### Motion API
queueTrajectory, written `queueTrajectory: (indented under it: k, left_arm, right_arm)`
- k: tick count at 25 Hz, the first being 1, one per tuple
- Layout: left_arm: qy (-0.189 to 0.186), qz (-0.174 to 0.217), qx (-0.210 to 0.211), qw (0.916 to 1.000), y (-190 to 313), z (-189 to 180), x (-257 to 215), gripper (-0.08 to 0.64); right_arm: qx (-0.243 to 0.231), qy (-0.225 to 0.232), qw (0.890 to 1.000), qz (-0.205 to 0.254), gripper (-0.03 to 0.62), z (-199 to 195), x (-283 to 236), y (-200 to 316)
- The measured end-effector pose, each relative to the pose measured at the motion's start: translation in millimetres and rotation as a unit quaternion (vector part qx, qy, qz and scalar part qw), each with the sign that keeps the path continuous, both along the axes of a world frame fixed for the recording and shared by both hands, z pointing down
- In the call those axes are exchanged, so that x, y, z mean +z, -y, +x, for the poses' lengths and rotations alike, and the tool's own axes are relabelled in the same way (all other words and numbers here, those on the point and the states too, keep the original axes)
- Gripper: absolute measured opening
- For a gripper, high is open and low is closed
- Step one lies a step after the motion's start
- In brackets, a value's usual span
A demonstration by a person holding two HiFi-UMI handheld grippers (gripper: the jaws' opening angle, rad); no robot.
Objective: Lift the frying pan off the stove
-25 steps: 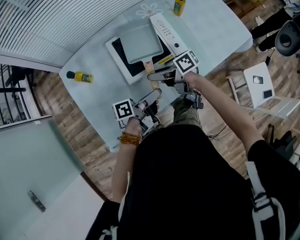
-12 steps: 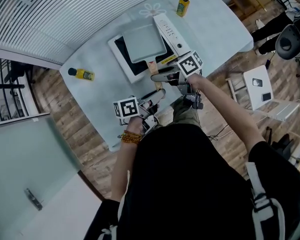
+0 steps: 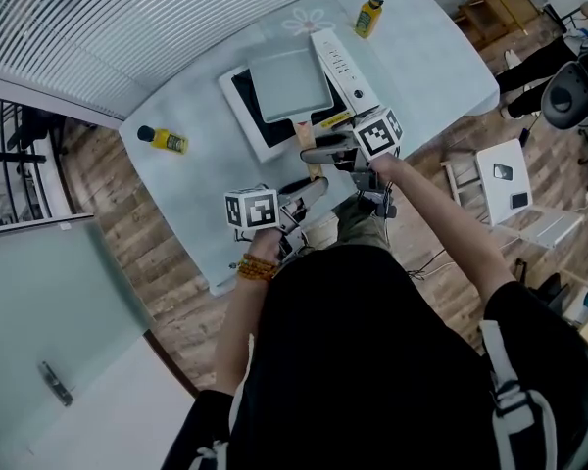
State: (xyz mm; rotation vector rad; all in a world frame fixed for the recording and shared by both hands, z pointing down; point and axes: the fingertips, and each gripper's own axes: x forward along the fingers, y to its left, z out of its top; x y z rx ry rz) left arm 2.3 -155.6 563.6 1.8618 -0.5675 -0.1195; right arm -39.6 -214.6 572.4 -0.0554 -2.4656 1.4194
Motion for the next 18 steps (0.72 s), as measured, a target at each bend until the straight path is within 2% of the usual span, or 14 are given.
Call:
queueTrajectory:
  k: [5,18]
  left_arm:
    - [0.032,0.01,0.021,0.9992,-4.1,-0.8,2.1,0.133]
    - [0.056,0.017,0.026,0.9979,-3.2,-0.2,0.1,0.143]
  right_arm:
    - [0.005,0.001,1.0,0.006,0.199,-1.3,-2.0,-4.4]
    - [0.003,0.008,0.999,0.039,0.202,-6.0,-11.0,-6.1]
